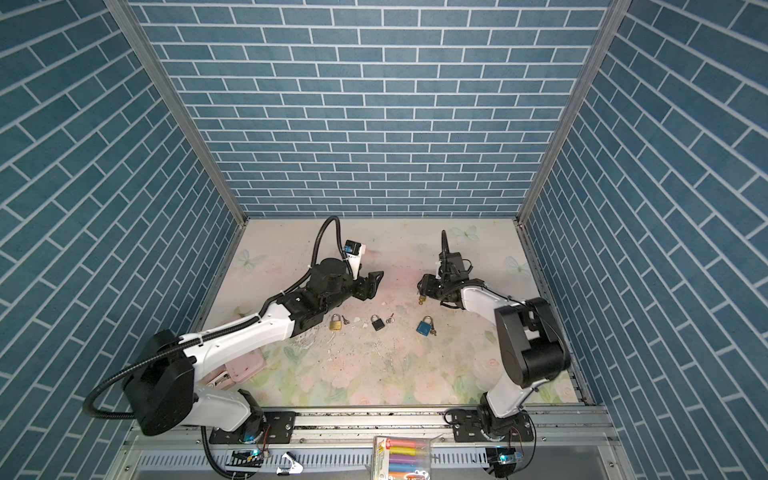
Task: Lock with the key
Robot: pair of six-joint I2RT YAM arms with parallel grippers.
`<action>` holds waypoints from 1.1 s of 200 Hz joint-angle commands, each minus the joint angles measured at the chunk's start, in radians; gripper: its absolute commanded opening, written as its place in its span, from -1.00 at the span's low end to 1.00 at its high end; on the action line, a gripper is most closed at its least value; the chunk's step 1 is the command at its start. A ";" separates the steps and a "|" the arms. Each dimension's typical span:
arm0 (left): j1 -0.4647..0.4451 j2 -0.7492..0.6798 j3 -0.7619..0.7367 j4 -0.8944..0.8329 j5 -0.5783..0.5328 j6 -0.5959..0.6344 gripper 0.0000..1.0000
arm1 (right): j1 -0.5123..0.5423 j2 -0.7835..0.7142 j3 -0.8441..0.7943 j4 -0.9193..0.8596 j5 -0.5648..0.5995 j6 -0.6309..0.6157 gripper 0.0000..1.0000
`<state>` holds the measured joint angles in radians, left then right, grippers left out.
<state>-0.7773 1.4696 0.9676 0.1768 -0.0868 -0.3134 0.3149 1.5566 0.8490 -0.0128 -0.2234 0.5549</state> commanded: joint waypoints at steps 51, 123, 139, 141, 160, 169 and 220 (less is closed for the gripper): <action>-0.152 0.381 0.372 -0.283 -0.069 -0.295 0.25 | -0.031 -0.569 -0.405 0.174 0.347 0.087 0.08; -0.225 0.768 0.808 -0.578 -0.163 -0.287 -0.01 | -0.029 -0.719 -0.509 0.139 0.306 0.090 0.07; -0.226 0.824 0.859 -0.606 -0.196 -0.291 -0.08 | -0.028 -0.713 -0.506 0.144 0.289 0.080 0.07; -0.226 0.831 0.864 -0.607 -0.201 -0.291 -0.09 | -0.029 -0.711 -0.506 0.145 0.287 0.078 0.07; -0.228 0.884 0.911 -0.631 -0.221 -0.293 -0.11 | -0.028 -0.701 -0.502 0.151 0.270 0.066 0.07; -0.232 0.904 0.929 -0.633 -0.230 -0.283 -0.12 | -0.028 -0.695 -0.500 0.154 0.263 0.059 0.07; -0.234 0.972 0.976 -0.650 -0.246 -0.277 -0.13 | -0.029 -0.678 -0.502 0.175 0.246 0.060 0.07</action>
<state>-1.0065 2.4111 1.9152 -0.4332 -0.2985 -0.5873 0.2813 0.8688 0.3447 0.1280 0.0391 0.6273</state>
